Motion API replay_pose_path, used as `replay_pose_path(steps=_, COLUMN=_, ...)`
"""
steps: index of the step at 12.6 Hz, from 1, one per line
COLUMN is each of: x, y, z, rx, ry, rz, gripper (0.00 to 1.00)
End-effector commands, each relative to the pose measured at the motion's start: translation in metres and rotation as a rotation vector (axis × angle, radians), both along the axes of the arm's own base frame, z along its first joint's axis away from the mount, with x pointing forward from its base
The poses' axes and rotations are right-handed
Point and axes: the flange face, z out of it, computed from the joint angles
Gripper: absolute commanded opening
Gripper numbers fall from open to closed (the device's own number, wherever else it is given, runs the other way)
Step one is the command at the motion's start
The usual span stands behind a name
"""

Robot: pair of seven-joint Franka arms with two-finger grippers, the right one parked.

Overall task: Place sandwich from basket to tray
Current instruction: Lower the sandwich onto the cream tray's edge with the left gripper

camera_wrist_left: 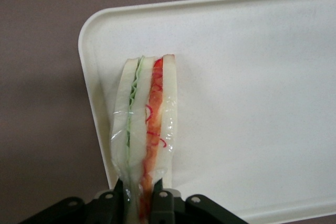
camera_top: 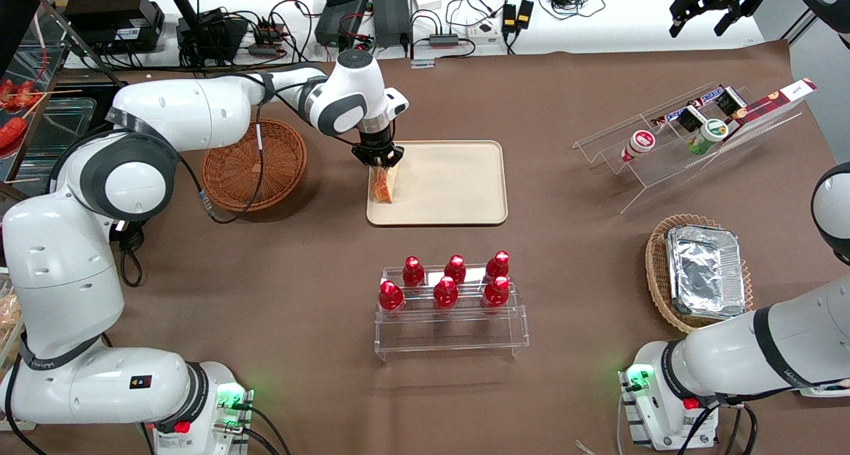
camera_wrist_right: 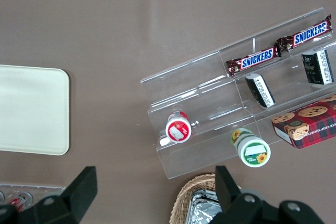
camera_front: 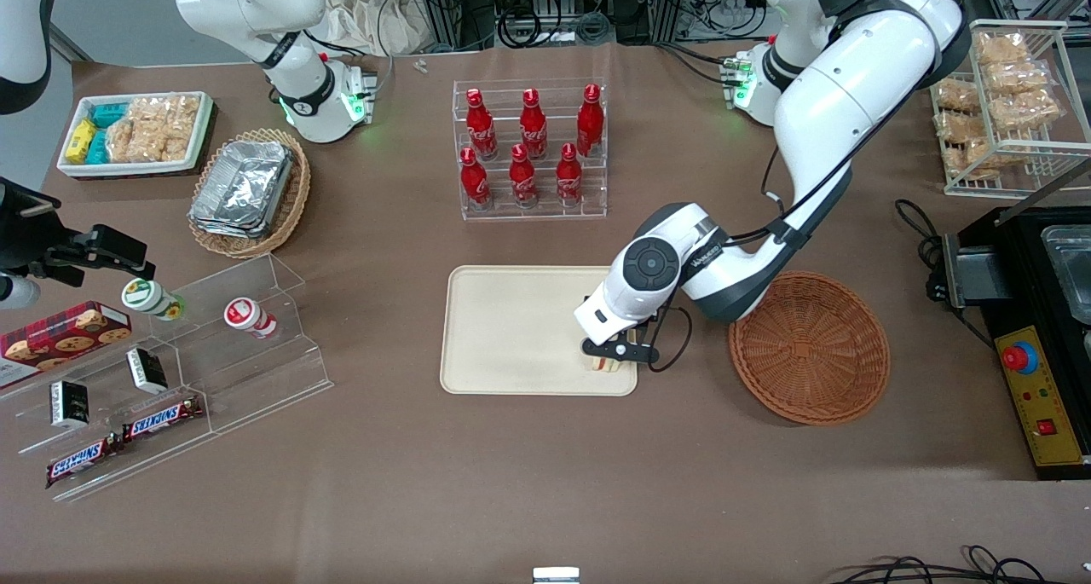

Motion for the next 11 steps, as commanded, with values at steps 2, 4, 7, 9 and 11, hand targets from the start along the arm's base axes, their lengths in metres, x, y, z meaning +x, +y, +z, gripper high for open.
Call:
replay_pose_path(steps=2, x=0.013, y=0.0, z=0.008, rx=-0.01, ry=-0.045, rz=0.03, gripper=1.0)
replay_pose_path(steps=4, x=0.019, y=0.008, z=0.026, rx=0.014, ry=-0.049, rz=0.043, gripper=1.0)
replay_pose_path(steps=7, x=0.036, y=0.026, z=0.083, rx=0.098, ry=-0.073, rz=0.071, gripper=1.0)
replay_pose_path(steps=9, x=0.046, y=0.048, z=0.128, rx=0.124, ry=-0.14, rz=0.12, gripper=1.0)
replay_pose_path(steps=11, x=0.054, y=0.076, z=0.17, rx=0.102, ry=-0.163, rz=0.2, gripper=1.0)
